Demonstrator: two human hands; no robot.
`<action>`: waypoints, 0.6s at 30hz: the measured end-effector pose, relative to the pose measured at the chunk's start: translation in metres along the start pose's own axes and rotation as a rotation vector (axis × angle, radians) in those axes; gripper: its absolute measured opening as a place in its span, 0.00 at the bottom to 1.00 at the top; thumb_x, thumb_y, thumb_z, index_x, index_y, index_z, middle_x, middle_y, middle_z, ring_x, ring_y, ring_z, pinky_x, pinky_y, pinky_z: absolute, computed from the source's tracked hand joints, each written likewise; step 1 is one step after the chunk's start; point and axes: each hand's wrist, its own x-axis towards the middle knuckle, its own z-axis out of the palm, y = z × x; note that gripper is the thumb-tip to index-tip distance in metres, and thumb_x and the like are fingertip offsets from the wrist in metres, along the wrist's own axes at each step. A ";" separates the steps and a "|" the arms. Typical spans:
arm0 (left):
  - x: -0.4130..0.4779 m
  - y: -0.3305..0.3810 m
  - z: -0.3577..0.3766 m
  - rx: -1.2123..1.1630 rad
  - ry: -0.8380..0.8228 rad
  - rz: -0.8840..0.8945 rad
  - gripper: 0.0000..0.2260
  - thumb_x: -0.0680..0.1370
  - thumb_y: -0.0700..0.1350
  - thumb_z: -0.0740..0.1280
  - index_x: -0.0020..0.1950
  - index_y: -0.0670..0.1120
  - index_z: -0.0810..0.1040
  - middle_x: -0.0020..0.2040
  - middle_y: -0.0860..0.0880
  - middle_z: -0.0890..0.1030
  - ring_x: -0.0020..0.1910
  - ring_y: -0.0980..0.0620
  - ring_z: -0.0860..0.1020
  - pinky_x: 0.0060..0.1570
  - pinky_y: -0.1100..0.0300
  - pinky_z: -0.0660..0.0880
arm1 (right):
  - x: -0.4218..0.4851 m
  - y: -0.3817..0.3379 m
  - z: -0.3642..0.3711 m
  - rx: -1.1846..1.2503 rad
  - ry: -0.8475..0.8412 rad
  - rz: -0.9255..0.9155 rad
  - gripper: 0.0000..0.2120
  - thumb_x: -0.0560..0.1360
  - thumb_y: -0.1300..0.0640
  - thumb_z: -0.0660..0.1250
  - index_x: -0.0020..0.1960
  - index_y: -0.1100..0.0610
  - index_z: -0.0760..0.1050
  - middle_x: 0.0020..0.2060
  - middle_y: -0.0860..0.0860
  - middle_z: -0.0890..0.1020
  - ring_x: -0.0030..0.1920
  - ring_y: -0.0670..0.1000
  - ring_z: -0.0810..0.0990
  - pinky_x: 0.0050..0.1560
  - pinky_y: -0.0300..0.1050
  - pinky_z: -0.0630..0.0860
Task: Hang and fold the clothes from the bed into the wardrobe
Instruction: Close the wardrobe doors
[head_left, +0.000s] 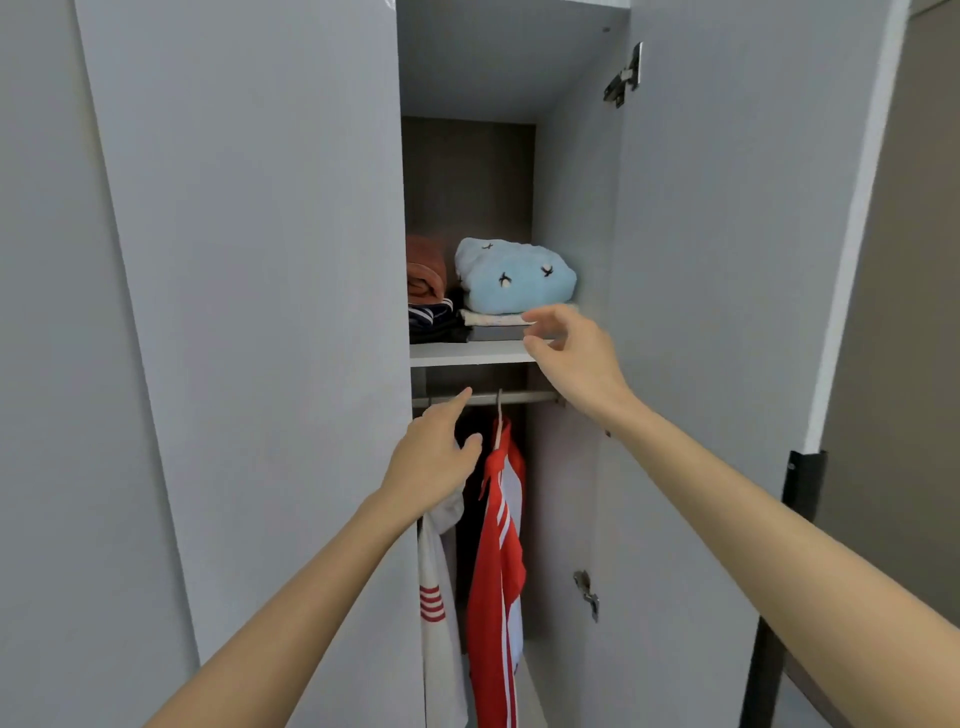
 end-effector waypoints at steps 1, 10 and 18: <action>-0.002 0.005 0.006 -0.015 -0.004 0.004 0.26 0.80 0.47 0.63 0.77 0.51 0.59 0.72 0.47 0.69 0.70 0.49 0.68 0.67 0.58 0.65 | -0.006 0.000 -0.008 -0.014 0.015 -0.001 0.12 0.78 0.58 0.64 0.60 0.51 0.76 0.48 0.42 0.80 0.38 0.40 0.76 0.40 0.26 0.69; -0.007 0.111 0.082 -0.155 -0.167 0.150 0.29 0.79 0.51 0.63 0.78 0.50 0.57 0.73 0.46 0.67 0.70 0.46 0.68 0.68 0.56 0.62 | -0.070 0.031 -0.139 -0.143 0.438 -0.007 0.06 0.77 0.60 0.64 0.54 0.53 0.72 0.47 0.47 0.78 0.44 0.45 0.75 0.44 0.38 0.71; -0.002 0.186 0.174 -0.275 -0.290 0.187 0.46 0.71 0.65 0.69 0.78 0.57 0.44 0.79 0.51 0.48 0.77 0.49 0.51 0.74 0.50 0.55 | -0.084 0.104 -0.214 -0.225 0.324 0.173 0.13 0.76 0.48 0.68 0.55 0.52 0.67 0.51 0.47 0.75 0.46 0.47 0.77 0.42 0.37 0.71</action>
